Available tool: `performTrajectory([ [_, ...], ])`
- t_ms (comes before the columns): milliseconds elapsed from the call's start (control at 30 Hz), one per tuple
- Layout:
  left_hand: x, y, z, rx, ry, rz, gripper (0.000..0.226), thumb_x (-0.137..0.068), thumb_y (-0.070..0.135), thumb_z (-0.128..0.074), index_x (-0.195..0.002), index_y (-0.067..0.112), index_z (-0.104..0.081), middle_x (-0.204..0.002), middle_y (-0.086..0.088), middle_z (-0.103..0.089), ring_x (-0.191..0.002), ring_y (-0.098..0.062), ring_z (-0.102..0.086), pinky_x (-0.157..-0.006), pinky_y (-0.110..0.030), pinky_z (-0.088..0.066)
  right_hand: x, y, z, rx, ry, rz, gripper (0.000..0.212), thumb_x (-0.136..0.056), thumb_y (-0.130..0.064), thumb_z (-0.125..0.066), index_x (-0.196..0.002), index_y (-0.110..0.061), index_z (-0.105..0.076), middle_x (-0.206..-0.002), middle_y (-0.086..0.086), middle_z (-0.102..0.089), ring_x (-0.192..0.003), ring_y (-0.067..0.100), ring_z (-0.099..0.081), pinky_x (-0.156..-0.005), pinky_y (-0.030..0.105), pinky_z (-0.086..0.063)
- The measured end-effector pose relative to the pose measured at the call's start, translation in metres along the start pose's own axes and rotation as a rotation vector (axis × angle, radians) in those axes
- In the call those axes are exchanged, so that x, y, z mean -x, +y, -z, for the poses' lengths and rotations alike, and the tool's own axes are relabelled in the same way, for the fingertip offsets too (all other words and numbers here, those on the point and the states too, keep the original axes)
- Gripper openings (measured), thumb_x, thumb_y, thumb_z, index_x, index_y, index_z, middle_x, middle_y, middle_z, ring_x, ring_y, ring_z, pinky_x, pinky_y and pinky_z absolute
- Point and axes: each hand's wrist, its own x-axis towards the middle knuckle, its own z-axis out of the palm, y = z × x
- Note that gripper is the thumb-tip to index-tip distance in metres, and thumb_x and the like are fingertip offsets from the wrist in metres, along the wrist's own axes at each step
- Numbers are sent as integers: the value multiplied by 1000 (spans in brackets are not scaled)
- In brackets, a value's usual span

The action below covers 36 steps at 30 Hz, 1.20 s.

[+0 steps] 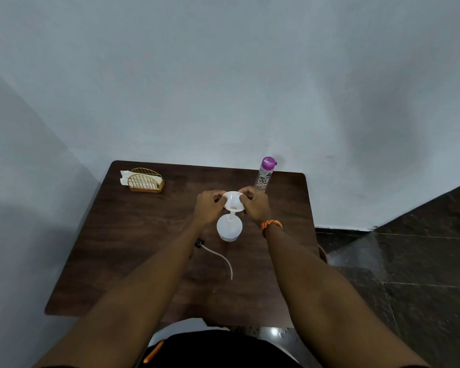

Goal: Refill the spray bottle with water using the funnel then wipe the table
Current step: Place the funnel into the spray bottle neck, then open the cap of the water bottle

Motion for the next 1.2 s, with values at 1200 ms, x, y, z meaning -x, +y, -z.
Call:
performTrajectory([
  [1200, -11, -11, 1, 87, -62, 37, 34, -101, 46, -60, -94, 18, -79, -88, 8, -78, -87, -3, -71, -82, -36, -60, -1, 14, 7, -137, -34, -67, 22, -101, -27, -63, -110, -9, -73, -101, 4, -75, -90, 13, -69, -78, 26, -57],
])
